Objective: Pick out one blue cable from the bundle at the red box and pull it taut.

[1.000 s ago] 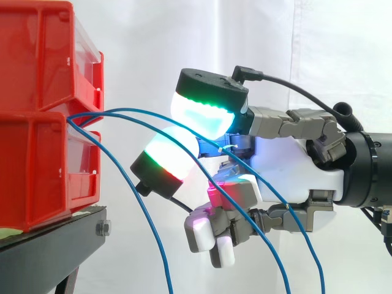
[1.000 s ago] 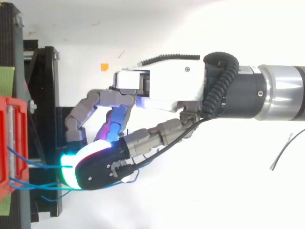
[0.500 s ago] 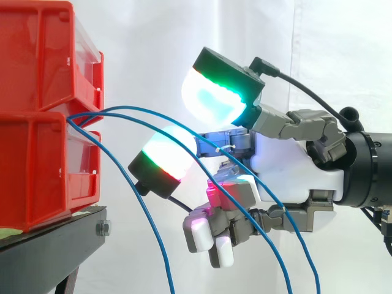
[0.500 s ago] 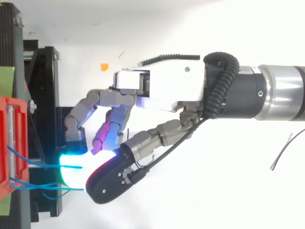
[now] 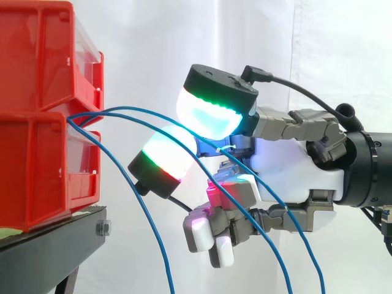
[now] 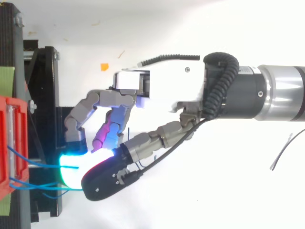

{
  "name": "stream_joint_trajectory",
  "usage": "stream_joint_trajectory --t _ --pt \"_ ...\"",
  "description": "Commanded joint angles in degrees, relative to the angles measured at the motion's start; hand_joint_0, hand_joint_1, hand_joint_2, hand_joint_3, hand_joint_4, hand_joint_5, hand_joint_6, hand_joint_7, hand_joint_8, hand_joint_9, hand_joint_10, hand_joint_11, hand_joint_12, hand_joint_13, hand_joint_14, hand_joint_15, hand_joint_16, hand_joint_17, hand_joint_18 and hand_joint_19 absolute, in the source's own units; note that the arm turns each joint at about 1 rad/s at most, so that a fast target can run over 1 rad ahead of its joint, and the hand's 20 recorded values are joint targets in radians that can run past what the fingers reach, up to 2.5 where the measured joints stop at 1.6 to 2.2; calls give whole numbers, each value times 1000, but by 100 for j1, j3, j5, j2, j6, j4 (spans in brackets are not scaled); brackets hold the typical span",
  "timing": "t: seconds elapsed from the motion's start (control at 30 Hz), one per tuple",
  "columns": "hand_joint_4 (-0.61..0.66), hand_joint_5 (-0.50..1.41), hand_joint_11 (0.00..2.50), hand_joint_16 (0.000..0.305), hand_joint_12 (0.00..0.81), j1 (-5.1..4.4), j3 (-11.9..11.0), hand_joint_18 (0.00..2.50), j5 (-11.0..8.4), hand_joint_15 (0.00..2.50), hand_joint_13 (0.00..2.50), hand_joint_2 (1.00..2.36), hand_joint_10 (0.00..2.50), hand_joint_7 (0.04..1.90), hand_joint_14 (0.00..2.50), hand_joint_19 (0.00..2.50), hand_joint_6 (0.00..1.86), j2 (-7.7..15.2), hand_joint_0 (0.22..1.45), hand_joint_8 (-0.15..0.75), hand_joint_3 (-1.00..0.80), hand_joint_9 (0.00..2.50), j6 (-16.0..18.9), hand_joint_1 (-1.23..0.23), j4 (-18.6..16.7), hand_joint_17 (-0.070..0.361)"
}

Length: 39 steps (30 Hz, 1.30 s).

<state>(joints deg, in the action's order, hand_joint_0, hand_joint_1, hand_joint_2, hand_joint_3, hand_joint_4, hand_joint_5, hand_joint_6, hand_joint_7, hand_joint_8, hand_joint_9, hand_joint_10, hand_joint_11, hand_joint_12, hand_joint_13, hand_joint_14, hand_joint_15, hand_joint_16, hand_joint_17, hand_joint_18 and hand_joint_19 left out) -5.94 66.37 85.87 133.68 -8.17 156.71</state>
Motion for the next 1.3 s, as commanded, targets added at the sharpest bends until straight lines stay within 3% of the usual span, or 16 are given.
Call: stream_joint_trajectory --t 0.0,0.4,0.7,0.9,1.07,1.27 --pt "37 -95 890 56 373 5 -1 911 0 526 1011 1014 30 786 20 659 945 0 591 347 -178 1301 0 -691 0 126" --pt "-27 -114 894 50 344 -4 -1 867 0 542 975 1016 30 831 22 681 957 9 633 315 -208 1241 0 -777 0 112" --pt "-115 -96 900 48 334 -4 -1 878 0 533 994 1020 31 876 20 683 955 0 645 305 -131 1281 18 -799 53 107" --pt "-172 -91 904 47 331 -4 -1 901 149 539 1007 1021 30 913 21 685 952 0 654 293 -110 1305 369 -823 53 105" --pt "-260 -100 897 44 317 23 -1 883 378 539 1002 1022 32 927 23 695 966 0 683 273 -126 1295 1064 -826 62 99" --pt "-311 -104 888 43 307 23 8 879 501 531 999 1024 30 943 20 705 974 0 699 267 -135 1302 1318 -823 53 97"
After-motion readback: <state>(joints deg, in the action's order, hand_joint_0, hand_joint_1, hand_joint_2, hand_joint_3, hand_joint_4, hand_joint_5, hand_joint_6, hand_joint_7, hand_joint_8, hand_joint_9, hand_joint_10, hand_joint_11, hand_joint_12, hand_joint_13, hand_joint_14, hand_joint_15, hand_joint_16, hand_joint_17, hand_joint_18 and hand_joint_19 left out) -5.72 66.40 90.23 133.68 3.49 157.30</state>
